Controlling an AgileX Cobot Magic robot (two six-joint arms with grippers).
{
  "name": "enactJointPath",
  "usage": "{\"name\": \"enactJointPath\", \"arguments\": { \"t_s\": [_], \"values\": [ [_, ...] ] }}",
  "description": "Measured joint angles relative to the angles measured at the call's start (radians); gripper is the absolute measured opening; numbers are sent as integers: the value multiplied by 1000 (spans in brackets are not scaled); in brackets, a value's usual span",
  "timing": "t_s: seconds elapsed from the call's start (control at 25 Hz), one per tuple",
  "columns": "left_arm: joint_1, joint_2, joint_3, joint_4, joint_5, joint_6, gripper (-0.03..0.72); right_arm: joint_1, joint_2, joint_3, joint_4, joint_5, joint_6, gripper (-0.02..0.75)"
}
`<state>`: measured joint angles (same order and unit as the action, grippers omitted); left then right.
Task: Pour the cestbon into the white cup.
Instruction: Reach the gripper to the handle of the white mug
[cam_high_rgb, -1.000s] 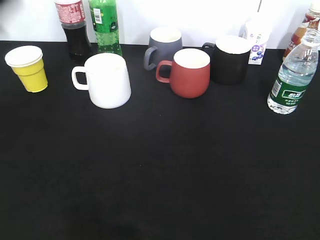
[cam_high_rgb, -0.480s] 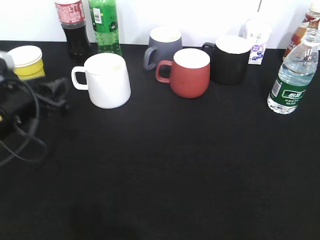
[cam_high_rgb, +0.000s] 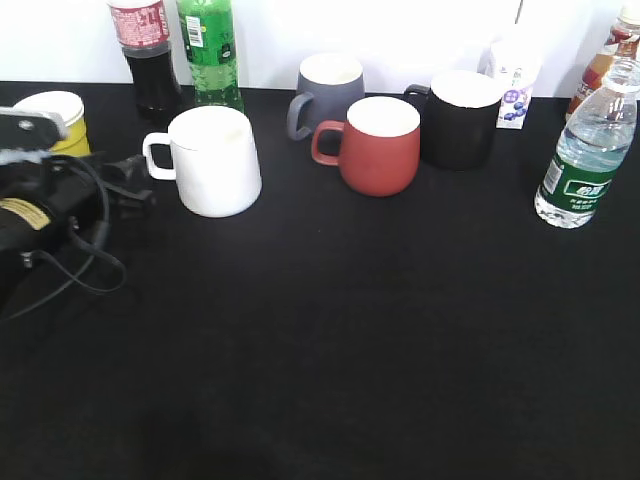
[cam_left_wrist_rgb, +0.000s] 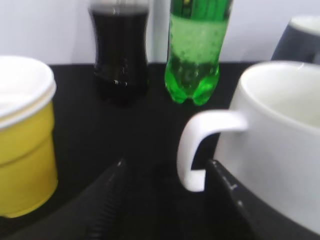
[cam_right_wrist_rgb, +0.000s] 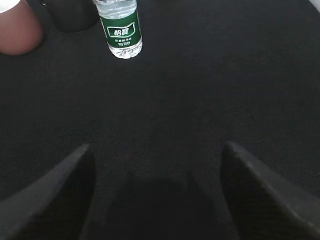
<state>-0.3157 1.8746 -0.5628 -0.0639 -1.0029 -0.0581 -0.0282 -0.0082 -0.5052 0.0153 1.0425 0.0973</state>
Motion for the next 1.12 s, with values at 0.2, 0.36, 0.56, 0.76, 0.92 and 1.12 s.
{"name": "enactJointPath", "arguments": {
  "t_s": [0.2, 0.36, 0.56, 0.76, 0.92, 1.12],
  "values": [
    [2, 15, -49, 35, 8, 0, 384, 0, 0, 0, 0, 0, 0, 592],
    [30, 16, -93, 74, 50, 0, 384, 0, 0, 0, 0, 0, 0, 592],
    [35, 75, -111, 115, 60, 0, 384, 0, 0, 0, 0, 0, 0, 592],
    [35, 101, -132, 120, 27, 0, 384, 0, 0, 0, 0, 0, 0, 592],
    [36, 164, -222, 123, 25, 0, 384, 0, 0, 0, 0, 0, 0, 592],
    [59, 275, -382, 222, 16, 0, 234, 0, 0, 0, 0, 0, 0, 592]
  ]
}}
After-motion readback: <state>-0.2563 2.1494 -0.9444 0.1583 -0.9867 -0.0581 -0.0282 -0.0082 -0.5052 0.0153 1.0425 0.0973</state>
